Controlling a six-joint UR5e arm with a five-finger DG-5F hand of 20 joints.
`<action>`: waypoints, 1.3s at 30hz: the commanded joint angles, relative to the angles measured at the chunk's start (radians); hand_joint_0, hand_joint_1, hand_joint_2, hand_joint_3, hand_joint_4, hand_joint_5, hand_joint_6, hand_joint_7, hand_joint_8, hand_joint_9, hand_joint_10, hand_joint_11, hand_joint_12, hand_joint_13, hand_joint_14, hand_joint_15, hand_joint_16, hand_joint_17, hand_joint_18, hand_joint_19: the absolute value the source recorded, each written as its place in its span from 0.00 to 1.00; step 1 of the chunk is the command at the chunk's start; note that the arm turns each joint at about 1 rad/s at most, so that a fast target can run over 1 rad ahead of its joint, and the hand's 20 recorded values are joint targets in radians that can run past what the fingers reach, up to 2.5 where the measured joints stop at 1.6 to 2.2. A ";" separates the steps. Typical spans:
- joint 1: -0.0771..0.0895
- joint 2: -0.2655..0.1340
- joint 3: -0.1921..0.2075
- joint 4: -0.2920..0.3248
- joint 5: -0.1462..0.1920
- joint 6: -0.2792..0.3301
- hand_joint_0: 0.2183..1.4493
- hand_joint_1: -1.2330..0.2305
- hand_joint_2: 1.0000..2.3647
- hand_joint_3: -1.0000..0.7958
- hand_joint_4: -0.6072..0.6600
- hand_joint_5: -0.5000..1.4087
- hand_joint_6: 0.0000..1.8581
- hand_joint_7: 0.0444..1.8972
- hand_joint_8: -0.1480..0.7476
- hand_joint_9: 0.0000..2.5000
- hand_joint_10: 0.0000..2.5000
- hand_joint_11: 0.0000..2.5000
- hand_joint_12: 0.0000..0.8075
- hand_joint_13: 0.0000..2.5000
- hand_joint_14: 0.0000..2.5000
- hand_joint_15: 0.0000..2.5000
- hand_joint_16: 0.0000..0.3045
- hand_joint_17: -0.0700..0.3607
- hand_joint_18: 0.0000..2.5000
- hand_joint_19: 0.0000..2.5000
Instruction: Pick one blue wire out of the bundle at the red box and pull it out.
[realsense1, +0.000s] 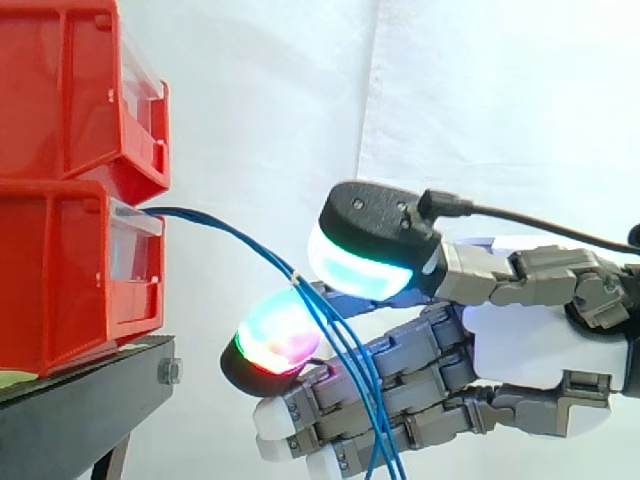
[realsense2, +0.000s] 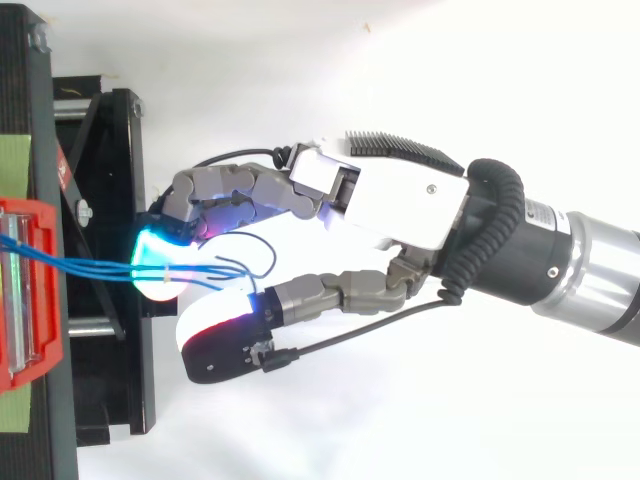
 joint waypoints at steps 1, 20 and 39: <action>-0.001 0.002 0.000 0.001 0.000 -0.001 0.32 0.38 0.01 0.37 0.71 0.18 0.36 0.54 0.55 0.29 0.00 0.12 0.53 0.20 0.00 0.06 0.19 0.46 0.20 0.10; -0.003 0.000 0.008 0.001 0.000 -0.001 0.30 0.44 0.01 0.36 0.71 0.18 0.39 0.49 0.56 0.30 0.00 0.13 0.53 0.21 0.00 0.07 0.19 0.46 0.20 0.12; -0.004 0.002 0.051 -0.044 0.000 0.002 0.32 0.37 0.01 0.44 0.68 0.16 0.47 0.44 0.58 0.30 0.00 0.18 0.54 0.23 0.00 0.08 0.19 0.47 0.23 0.12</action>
